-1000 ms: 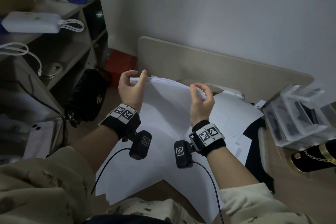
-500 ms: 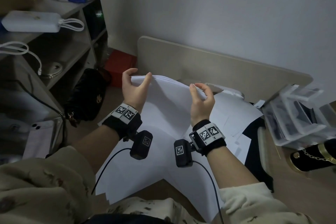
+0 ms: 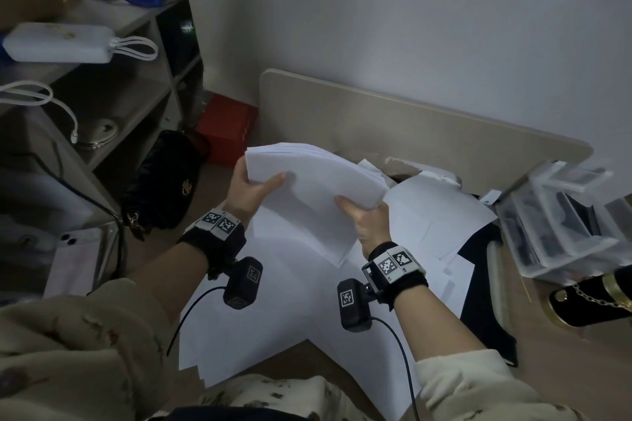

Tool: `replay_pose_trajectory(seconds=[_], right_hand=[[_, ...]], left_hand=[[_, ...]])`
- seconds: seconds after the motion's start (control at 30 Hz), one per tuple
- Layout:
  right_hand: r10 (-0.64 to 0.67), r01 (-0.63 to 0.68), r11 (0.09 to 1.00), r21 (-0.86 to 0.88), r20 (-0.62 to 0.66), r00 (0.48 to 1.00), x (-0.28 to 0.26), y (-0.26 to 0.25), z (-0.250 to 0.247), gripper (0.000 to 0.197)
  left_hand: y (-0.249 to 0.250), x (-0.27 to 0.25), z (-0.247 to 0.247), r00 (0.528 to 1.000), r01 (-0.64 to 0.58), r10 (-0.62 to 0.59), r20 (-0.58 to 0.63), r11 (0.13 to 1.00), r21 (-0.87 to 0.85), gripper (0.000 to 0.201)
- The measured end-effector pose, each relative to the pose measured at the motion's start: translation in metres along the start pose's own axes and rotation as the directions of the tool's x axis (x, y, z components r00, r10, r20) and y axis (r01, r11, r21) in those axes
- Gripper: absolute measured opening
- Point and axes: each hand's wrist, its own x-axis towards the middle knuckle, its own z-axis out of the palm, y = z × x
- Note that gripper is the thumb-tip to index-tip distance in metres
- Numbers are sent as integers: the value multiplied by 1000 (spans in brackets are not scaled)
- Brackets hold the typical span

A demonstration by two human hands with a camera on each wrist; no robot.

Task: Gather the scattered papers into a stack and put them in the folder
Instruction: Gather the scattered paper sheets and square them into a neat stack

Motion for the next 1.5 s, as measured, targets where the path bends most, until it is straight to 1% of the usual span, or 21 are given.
replay_pose_trajectory(seconds=[0.07, 0.17, 0.23, 0.33, 0.43, 0.53, 0.6, 0.63, 0.7, 0.8, 0.9, 1.03, 1.1, 1.17, 1.2, 1.27, 1.3, 1.37, 1.43, 1.5], right_hand=[[20, -20, 1000, -4, 8, 1000, 3, 2, -1, 28], [32, -32, 999, 11, -15, 999, 8, 5, -2, 27], [9, -8, 1000, 25, -52, 999, 10, 2, 1, 25], [-47, 54, 996, 68, -89, 995, 14, -7, 2, 23], [-75, 81, 994, 76, -85, 994, 21, -6, -6, 26], [-34, 37, 999, 37, -88, 996, 27, 8, -17, 25], [16, -17, 1000, -2, -67, 998, 29, 19, -23, 26], [38, -39, 999, -30, -52, 998, 30, 24, -25, 27], [76, -78, 995, -67, -29, 997, 32, 31, -26, 29], [136, -137, 988, -66, -9, 991, 35, 38, -26, 29], [152, -154, 987, -38, -30, 988, 38, 41, -23, 27], [139, -140, 990, -23, -57, 989, 40, 45, -22, 27], [145, -147, 987, -62, -38, 989, 40, 49, -24, 27], [184, -184, 977, -104, -13, 983, 38, 56, -28, 25], [208, -207, 971, -122, -4, 978, 37, 59, -28, 22], [234, -232, 960, -159, -8, 972, 36, 65, -28, 20], [236, -236, 957, -167, -21, 972, 37, 66, -27, 17], [215, -220, 962, -160, -44, 976, 39, 62, -24, 16], [180, -186, 971, -147, -57, 982, 41, 58, -22, 18], [158, -167, 977, -132, -75, 985, 40, 56, -24, 20]], left_hand=[[-3, 0, -2, 997, 72, -74, 33, 996, 49, 47], [-10, 5, -3, 990, 134, -140, 36, 981, 141, 32], [-11, 8, 1, 987, 158, -160, 5, 980, 121, 27], [-11, 12, 9, 986, 168, -167, -21, 985, 42, 30], [-13, 14, 14, 985, 173, -173, 9, 985, 20, 31], [-23, 16, 11, 979, 195, -199, 52, 978, 73, 34], [-29, 18, 7, 970, 194, -207, 125, 975, 109, 47], [-30, 20, 5, 961, 206, -225, 162, 970, 125, 53], [-33, 24, 1, 936, 249, -278, 217, 957, 150, 58], [-39, 26, 2, 913, 273, -330, 242, 932, 240, 47], [-44, 26, 9, 909, 290, -351, 226, 920, 264, 37], [-45, 28, 15, 919, 291, -339, 202, 928, 235, 35], [-48, 30, 8, 919, 293, -343, 193, 924, 246, 36], [-53, 30, 1, 910, 316, -373, 183, 907, 277, 40], [-57, 29, -2, 904, 328, -390, 175, 895, 303, 38], [-62, 27, -2, 905, 325, -398, 154, 877, 354, 28], [-64, 25, 0, 911, 311, -385, 147, 876, 369, 23], [-61, 22, 7, 932, 276, -338, 133, 897, 346, 19], [-57, 22, 10, 955, 233, -274, 109, 927, 293, 18], [-55, 23, 10, 960, 215, -255, 117, 937, 274, 20]])
